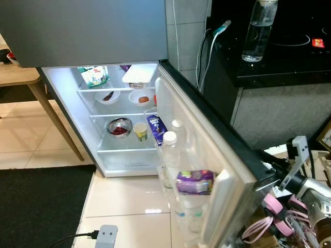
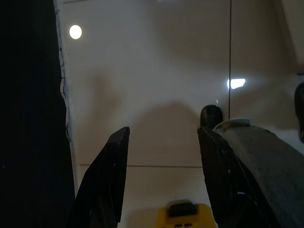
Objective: Restocking fridge
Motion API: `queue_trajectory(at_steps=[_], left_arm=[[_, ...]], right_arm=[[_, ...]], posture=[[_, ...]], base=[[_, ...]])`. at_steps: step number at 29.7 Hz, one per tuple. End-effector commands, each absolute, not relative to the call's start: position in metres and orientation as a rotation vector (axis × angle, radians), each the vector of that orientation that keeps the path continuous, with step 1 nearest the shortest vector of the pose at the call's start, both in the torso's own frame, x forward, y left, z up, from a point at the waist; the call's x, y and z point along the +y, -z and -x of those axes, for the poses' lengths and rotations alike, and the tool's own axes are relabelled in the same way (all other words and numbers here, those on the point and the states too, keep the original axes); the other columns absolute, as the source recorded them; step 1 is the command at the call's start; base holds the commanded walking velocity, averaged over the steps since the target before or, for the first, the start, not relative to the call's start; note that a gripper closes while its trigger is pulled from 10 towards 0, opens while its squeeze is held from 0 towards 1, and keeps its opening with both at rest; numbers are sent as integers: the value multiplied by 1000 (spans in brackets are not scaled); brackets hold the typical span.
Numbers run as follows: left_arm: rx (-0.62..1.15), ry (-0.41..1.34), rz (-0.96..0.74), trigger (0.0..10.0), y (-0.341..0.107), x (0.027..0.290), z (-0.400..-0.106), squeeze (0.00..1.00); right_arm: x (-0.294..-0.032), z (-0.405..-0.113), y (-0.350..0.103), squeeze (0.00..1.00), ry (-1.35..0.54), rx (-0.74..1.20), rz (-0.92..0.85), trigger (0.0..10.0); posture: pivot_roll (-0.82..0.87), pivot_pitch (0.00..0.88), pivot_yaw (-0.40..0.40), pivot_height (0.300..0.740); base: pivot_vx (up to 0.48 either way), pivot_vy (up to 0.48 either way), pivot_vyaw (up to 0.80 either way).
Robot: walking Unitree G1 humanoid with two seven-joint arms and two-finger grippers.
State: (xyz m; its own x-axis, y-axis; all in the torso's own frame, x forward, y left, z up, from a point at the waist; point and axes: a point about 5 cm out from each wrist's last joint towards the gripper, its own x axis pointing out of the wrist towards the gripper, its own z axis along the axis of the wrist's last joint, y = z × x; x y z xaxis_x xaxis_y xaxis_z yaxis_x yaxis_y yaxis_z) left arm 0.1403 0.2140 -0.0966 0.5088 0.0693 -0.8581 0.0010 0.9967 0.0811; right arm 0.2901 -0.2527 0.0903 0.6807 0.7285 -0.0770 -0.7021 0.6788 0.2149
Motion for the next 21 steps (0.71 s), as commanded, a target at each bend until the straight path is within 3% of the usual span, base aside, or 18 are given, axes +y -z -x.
queue_trajectory(at_steps=[1, 11, 14, 21], left_arm=[[1057, -36, -81, 10000, 99, 214, -134, 0], [1058, -40, -77, 10000, 99, 214, -133, 0], [1057, -41, -77, 10000, 99, 214, -132, 0], [1057, -43, -77, 10000, 99, 214, -132, 0]], right_arm=[[-238, -280, -82, 0, -926, 211, -210, 10000], [-222, -268, -58, 0, -947, 299, -242, 10000], [-217, -272, -34, 0, -751, 374, -171, 10000], [-195, -262, -11, 0, -734, 460, -99, 10000]], posture=[[-197, 0, 20, 740], [-199, 0, 19, 740], [-200, 0, 21, 740], [-197, 0, 21, 740]], base=[[0, 0, 0], [0, 0, 0], [0, 0, 0], [0, 0, 146]])
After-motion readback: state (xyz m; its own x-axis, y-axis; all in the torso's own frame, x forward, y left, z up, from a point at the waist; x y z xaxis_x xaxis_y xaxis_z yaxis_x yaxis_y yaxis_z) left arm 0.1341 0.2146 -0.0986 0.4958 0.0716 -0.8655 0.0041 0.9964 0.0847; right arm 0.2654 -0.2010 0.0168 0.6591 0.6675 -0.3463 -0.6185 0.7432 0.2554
